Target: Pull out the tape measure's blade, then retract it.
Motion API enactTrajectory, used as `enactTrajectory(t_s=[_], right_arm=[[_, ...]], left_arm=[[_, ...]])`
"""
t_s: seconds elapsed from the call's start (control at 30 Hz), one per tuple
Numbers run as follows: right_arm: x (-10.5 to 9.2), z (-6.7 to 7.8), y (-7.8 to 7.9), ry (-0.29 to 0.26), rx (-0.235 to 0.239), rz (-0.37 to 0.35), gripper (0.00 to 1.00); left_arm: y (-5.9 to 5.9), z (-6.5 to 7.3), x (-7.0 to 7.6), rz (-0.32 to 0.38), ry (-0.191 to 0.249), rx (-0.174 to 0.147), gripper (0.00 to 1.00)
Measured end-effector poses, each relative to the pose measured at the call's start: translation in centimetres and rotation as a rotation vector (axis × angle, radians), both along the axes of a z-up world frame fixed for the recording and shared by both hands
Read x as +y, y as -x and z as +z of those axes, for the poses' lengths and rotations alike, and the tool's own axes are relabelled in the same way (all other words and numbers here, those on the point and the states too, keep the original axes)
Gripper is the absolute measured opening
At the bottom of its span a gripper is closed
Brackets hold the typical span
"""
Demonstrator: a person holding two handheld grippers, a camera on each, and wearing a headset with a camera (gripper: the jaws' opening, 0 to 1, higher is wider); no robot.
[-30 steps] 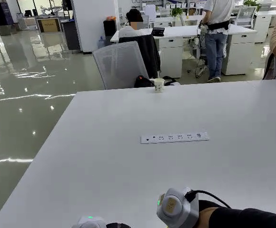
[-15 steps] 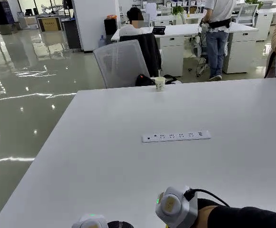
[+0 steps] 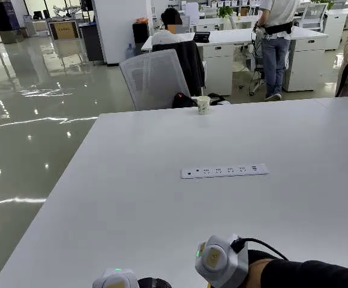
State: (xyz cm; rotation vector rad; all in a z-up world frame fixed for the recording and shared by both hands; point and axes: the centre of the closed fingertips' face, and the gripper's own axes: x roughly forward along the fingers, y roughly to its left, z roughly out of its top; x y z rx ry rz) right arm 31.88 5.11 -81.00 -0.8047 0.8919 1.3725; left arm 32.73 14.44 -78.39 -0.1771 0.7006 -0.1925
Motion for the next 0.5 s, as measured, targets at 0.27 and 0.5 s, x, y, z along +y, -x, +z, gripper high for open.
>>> enactTrajectory(t_s=[0.27, 0.5], right_arm=[[0.20, -0.04, 0.17, -0.005, -0.001, -0.001, 0.11], [0.41, -0.08, 0.29, -0.009, -0.003, 0.004, 0.11]], left_arm=[[0.06, -0.08, -0.08, -0.001, -0.003, -0.002, 0.62], [0.06, -0.14, -0.05, -0.002, -0.001, 0.000, 0.62]])
